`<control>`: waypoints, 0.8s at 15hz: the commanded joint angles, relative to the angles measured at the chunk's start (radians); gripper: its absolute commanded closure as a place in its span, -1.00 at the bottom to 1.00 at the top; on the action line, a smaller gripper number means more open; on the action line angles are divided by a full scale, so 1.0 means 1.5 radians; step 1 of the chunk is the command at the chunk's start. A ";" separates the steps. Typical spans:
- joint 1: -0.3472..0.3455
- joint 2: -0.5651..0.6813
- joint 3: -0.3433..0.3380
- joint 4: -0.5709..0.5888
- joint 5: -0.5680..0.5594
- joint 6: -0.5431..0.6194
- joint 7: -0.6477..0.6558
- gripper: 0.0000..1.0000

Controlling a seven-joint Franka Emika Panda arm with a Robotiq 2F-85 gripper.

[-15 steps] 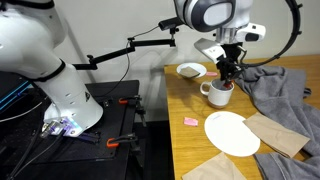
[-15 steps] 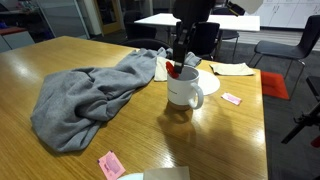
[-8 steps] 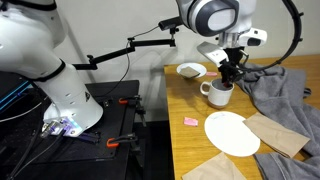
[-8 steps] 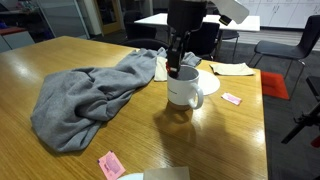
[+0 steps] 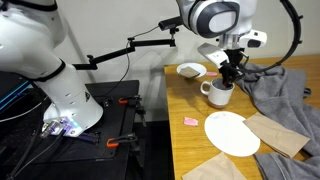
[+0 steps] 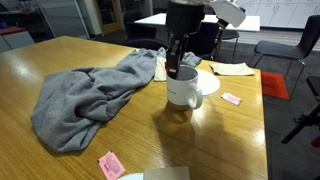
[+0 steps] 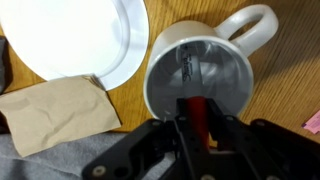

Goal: Pick up the pen from the white mug cup and put it on the table.

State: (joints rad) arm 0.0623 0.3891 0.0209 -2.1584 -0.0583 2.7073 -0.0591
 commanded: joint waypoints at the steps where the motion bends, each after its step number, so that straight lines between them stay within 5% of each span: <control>1: 0.004 -0.042 0.002 -0.043 -0.010 0.018 0.009 0.89; 12: 0.016 -0.252 -0.001 -0.207 -0.071 0.083 0.029 0.89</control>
State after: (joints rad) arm 0.0784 0.1430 0.0205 -2.3733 -0.1220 2.8247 -0.0435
